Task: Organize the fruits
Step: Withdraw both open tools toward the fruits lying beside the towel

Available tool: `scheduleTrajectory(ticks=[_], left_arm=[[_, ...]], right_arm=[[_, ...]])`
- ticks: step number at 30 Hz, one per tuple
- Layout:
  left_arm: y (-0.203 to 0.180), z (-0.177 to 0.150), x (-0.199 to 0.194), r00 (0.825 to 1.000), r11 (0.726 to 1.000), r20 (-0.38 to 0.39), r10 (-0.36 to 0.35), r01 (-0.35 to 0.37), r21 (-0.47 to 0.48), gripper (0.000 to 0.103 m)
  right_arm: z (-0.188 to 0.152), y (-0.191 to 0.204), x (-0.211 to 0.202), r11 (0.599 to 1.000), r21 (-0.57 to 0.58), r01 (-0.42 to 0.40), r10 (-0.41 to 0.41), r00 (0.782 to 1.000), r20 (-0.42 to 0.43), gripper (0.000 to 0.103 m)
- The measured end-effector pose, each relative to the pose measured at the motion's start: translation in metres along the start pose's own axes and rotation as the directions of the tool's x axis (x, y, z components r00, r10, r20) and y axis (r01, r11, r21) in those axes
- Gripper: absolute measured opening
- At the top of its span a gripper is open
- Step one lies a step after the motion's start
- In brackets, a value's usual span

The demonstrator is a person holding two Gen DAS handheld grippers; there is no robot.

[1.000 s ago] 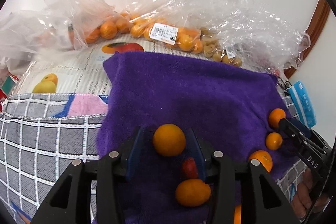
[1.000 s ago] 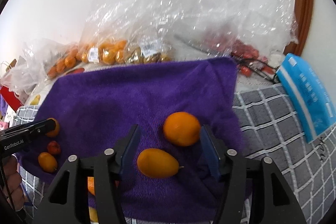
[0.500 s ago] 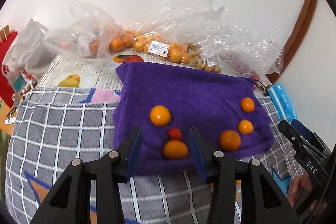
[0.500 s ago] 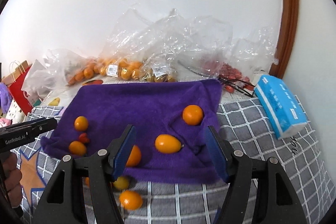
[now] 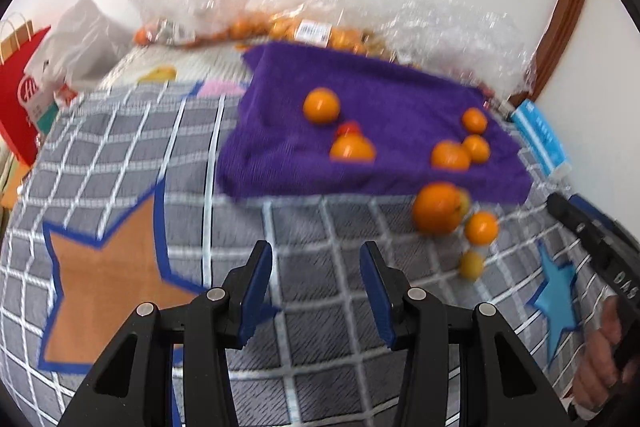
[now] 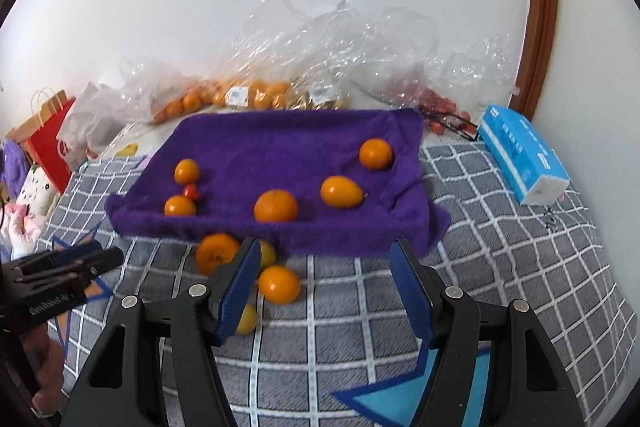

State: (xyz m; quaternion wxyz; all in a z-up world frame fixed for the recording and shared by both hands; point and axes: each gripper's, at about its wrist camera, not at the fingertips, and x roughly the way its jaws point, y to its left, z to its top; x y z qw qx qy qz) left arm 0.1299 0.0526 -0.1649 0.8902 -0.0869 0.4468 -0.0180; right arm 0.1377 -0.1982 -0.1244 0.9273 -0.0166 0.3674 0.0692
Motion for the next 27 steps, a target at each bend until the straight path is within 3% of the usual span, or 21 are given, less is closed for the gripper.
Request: scheduleTrajectory(ticks=[5, 11, 13, 18, 22, 27], left_arm=[[0.010, -0.011, 0.016, 0.999, 0.999, -0.004, 0.053, -0.053, -0.001, 0.043], [0.010, -0.014, 0.019, 0.996, 0.996, 0.052, 0.079, -0.081, 0.033, 0.046], [0.011, -0.013, 0.019, 0.997, 0.998, 0.051, 0.059, -0.061, 0.035, 0.053], [0.013, -0.012, 0.020, 0.998, 0.999, 0.050, 0.039, -0.041, 0.031, 0.055], [0.016, -0.012, 0.020, 0.999, 1.000, 0.052, -0.007, 0.006, 0.017, 0.061], [0.018, -0.012, 0.020, 0.998, 1.000, 0.056, -0.026, 0.026, 0.004, 0.062]], right_arm=[[-0.014, 0.001, 0.006, 1.000, 0.011, -0.012, 0.012, 1.000, 0.000, 0.063], [-0.021, -0.001, 0.018, 1.000, 0.025, -0.007, 0.008, 1.000, -0.019, 0.061], [-0.023, -0.001, 0.022, 0.999, 0.033, 0.008, -0.008, 1.000, -0.017, 0.061], [-0.025, 0.000, 0.030, 0.999, 0.029, 0.031, -0.030, 0.999, -0.016, 0.061], [-0.025, 0.000, 0.039, 0.999, 0.034, -0.015, 0.017, 0.998, -0.055, 0.058], [-0.026, 0.001, 0.047, 0.999, 0.036, -0.028, 0.030, 0.997, -0.069, 0.055]])
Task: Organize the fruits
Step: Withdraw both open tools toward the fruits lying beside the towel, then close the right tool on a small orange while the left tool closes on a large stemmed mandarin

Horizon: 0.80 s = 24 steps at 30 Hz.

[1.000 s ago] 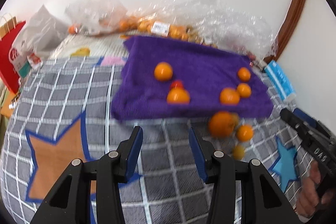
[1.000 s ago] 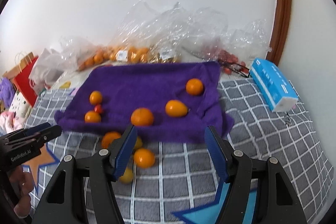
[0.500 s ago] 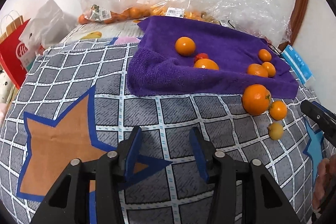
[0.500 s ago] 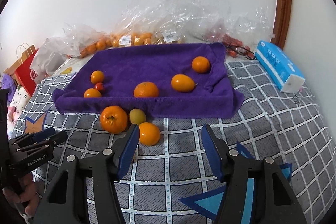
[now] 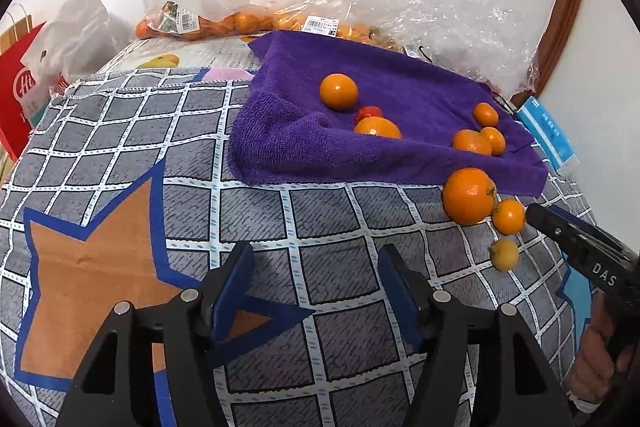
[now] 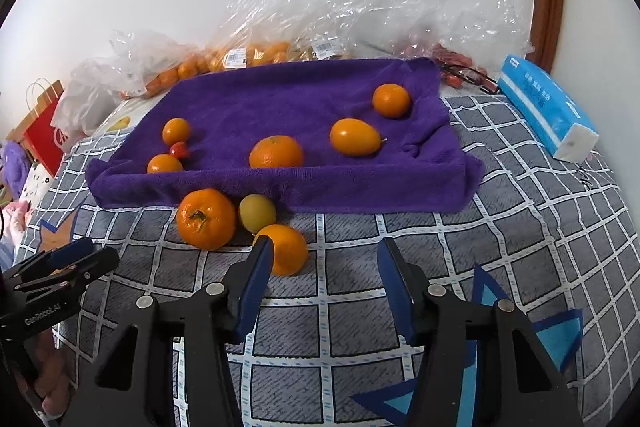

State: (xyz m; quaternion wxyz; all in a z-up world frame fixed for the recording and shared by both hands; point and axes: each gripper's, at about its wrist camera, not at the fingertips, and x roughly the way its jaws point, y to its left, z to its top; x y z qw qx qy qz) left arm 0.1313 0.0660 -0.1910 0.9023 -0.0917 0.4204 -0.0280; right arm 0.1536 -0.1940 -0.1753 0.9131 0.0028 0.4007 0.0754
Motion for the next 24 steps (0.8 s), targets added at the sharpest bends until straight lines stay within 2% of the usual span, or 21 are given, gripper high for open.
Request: scheduleTrajectory(ticks=[10, 15, 19, 21, 24], left_arm=[[0.007, 0.000, -0.002, 0.999, 0.998, 0.012, -0.048, 0.049, -0.037, 0.062], [0.007, 0.000, -0.002, 0.999, 0.998, 0.012, -0.046, 0.046, -0.036, 0.062], [0.009, 0.000, -0.003, 0.998, 0.998, 0.014, -0.054, 0.054, -0.043, 0.062], [0.011, 0.000, -0.003, 0.997, 0.996, 0.019, -0.068, 0.069, -0.059, 0.062], [0.014, -0.002, -0.005, 0.996, 0.993, 0.027, -0.082, 0.084, -0.078, 0.062]], right_arm=[[0.000, 0.007, 0.013, 0.998, 0.004, -0.066, 0.066, 0.998, -0.022, 0.054], [0.001, 0.013, 0.024, 0.998, -0.009, -0.061, 0.060, 0.997, -0.040, 0.054], [0.001, 0.017, 0.034, 0.998, -0.028, -0.053, 0.051, 0.996, -0.079, 0.047], [0.001, 0.020, 0.034, 0.997, -0.058, -0.047, 0.042, 0.996, -0.081, 0.035], [-0.002, 0.017, 0.029, 0.997, -0.069, -0.042, 0.037, 0.997, -0.071, 0.035]])
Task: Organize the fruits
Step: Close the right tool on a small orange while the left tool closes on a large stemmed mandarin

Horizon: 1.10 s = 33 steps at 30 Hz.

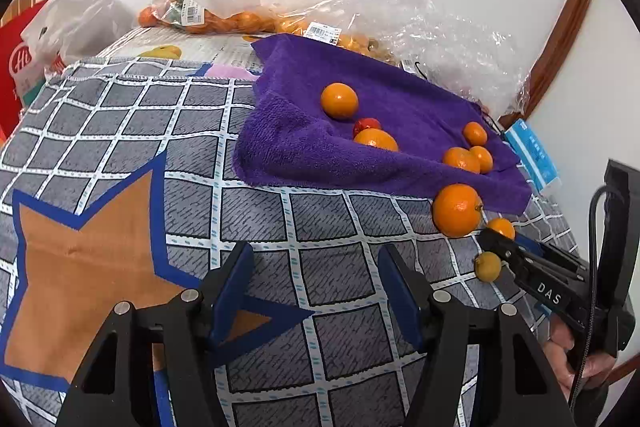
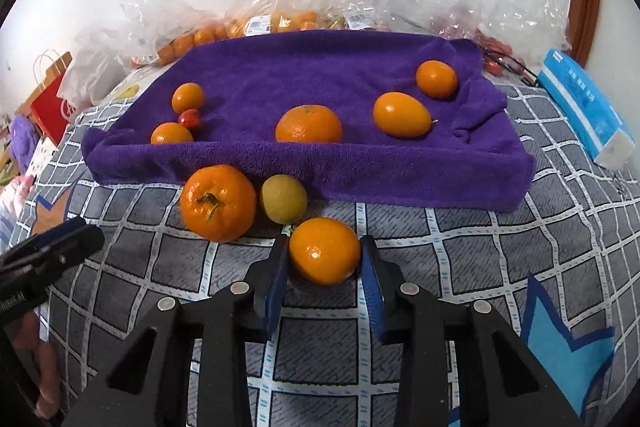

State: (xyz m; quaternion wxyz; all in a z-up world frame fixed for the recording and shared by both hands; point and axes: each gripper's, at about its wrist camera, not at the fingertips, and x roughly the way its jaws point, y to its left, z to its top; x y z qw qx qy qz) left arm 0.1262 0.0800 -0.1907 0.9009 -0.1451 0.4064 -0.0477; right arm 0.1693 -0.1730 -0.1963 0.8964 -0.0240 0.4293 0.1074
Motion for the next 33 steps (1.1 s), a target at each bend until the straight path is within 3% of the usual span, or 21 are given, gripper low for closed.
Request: scheduleTrajectory(ticks=[3, 6, 11, 17, 23, 25, 27, 33], left_arm=[[-0.004, -0.001, -0.002, 1.000, 1.000, -0.005, 0.010, -0.010, -0.001, 0.061], [-0.016, 0.001, -0.001, 0.999, 1.000, -0.044, -0.030, 0.030, 0.002, 0.061], [-0.060, 0.009, 0.010, 0.995, 0.994, -0.078, -0.058, 0.065, 0.086, 0.061], [-0.104, 0.020, 0.034, 0.996, 0.984, -0.084, -0.025, 0.039, 0.176, 0.061], [-0.115, 0.025, 0.054, 0.997, 0.981, -0.083, 0.004, 0.012, 0.193, 0.060], [-0.116, 0.026, 0.060, 0.995, 0.983, -0.100, -0.008, 0.026, 0.183, 0.047], [-0.115, 0.026, 0.063, 0.992, 0.984, -0.120, -0.030, 0.050, 0.170, 0.041], [-0.097, 0.024, 0.041, 0.993, 0.988, -0.115, -0.005, 0.023, 0.151, 0.041]], right_arm=[[-0.004, -0.011, -0.009, 1.000, 0.007, 0.004, -0.004, 1.000, 0.014, 0.035], [-0.010, -0.027, -0.019, 1.000, 0.011, 0.023, -0.024, 0.999, 0.036, 0.035], [-0.022, -0.054, -0.028, 0.996, 0.029, 0.085, -0.087, 0.995, 0.048, 0.035], [-0.032, -0.081, -0.039, 0.993, 0.115, 0.015, -0.026, 0.996, 0.087, 0.035], [-0.031, -0.079, -0.035, 0.993, 0.104, -0.052, 0.044, 0.996, 0.080, 0.035], [-0.030, -0.077, -0.035, 0.993, 0.095, -0.072, 0.064, 0.994, 0.085, 0.035], [-0.031, -0.077, -0.036, 0.992, 0.099, -0.084, 0.075, 0.993, 0.090, 0.035], [-0.032, -0.081, -0.036, 0.991, 0.109, -0.083, 0.074, 0.993, 0.088, 0.035]])
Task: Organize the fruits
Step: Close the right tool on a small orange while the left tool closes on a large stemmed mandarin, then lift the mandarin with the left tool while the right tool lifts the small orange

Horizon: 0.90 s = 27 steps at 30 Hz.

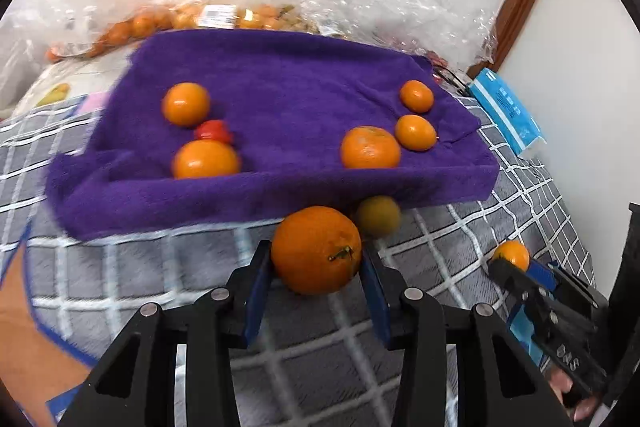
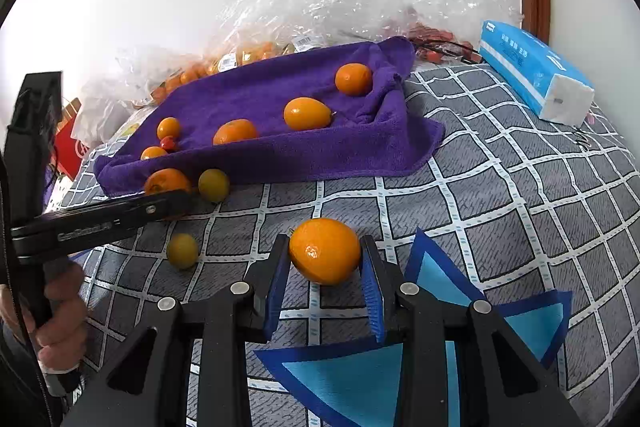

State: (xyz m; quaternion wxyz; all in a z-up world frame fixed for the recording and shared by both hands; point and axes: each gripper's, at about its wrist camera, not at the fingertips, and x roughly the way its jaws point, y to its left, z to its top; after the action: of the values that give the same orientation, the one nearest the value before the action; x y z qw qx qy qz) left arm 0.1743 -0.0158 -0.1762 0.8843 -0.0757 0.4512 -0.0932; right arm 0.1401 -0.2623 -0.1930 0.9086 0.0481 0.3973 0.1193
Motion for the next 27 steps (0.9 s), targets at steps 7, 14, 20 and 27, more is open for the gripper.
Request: scheduleTrajectory(ticks=[7, 14, 20, 27], left_arm=[[0.038, -0.019, -0.028, 0.986, 0.985, -0.005, 0.167, -0.167, -0.033, 0.041], [0.054, -0.026, -0.024, 0.990, 0.988, 0.044, 0.134, -0.130, -0.080, 0.042], [0.058, -0.029, -0.021, 0.987, 0.988, 0.086, 0.134, -0.126, -0.089, 0.042], [0.057, -0.027, -0.019, 0.987, 0.988, 0.085, 0.135, -0.127, -0.087, 0.042]], right_arm=[[-0.001, 0.000, 0.000, 1.000, 0.004, 0.006, -0.006, 1.000, -0.004, 0.035], [0.000, -0.001, 0.001, 1.000, 0.010, 0.013, -0.012, 1.000, -0.009, 0.035], [0.000, -0.003, 0.002, 1.000, 0.024, 0.019, -0.019, 1.000, -0.014, 0.035], [0.000, -0.002, 0.005, 0.999, 0.022, 0.035, -0.034, 0.999, -0.027, 0.035]])
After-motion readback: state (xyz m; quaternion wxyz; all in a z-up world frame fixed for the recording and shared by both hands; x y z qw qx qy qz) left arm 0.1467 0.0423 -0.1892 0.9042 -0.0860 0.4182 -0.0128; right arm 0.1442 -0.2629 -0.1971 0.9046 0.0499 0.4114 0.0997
